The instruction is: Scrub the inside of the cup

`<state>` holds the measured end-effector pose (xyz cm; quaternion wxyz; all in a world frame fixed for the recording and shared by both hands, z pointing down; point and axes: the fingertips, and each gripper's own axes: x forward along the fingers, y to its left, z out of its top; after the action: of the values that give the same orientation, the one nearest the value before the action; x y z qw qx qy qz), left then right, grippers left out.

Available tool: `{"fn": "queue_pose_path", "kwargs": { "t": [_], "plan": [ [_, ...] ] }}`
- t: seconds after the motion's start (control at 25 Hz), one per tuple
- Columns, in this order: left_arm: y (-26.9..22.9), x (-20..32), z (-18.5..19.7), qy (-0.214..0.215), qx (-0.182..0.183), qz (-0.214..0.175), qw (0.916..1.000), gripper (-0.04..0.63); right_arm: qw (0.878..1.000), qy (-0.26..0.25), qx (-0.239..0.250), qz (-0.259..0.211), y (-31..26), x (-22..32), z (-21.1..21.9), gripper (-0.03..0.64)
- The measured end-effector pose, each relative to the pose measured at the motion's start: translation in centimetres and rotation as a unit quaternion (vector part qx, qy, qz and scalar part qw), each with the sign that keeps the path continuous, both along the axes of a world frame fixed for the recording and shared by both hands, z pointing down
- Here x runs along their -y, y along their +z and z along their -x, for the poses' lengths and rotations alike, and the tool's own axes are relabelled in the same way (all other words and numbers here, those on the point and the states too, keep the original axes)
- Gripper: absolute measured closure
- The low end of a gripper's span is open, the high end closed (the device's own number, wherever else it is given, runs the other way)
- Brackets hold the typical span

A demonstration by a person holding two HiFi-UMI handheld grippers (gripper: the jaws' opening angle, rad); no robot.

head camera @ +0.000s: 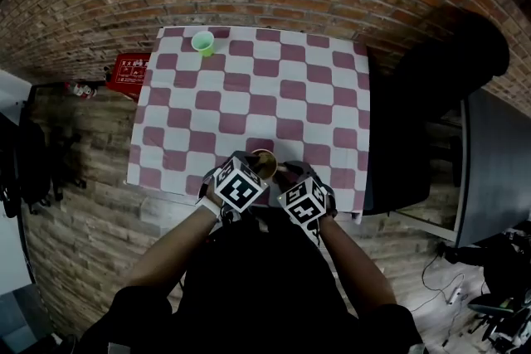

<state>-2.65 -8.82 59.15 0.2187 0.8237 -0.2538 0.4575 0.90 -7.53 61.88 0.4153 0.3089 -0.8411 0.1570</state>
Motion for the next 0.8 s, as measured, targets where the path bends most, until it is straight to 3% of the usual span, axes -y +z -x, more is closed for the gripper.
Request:
{"fn": "queue_pose_path", "kwargs": {
  "t": [0.12,0.24,0.4,0.6,0.68,0.8],
  "plan": [
    [0.4,-0.4,-0.4,0.04,0.022,0.001,0.999,0.523,1.0,0.0,0.001,0.002,0.1,0.1,0.0,0.487],
    [-0.4,-1.0,-0.6,0.057,0.014,0.017,0.9981,0.523,1.0,-0.001,0.001,0.003,0.0,0.0,-0.1,0.486],
    [-3.9,-1.5,-0.6,0.061,-0.041,0.043,0.9964,0.523,1.0,-0.002,0.003,0.002,-0.2,0.0,-0.1,0.486],
    [-9.2,-2.9,-0.3,0.097,-0.098,0.073,0.9878,0.523,1.0,0.002,0.014,0.006,-0.2,-0.1,-0.1,0.489],
    [-11.1,-3.0,-0.3,0.102,-0.112,0.059,0.9867,0.523,1.0,0.005,0.019,0.007,-0.3,-0.2,-0.2,0.494],
    [-12.5,-1.3,0.3,0.08,-0.1,-0.013,0.9917,0.523,1.0,0.007,0.02,0.005,-0.7,-0.2,-0.3,0.494]
  ]
}}
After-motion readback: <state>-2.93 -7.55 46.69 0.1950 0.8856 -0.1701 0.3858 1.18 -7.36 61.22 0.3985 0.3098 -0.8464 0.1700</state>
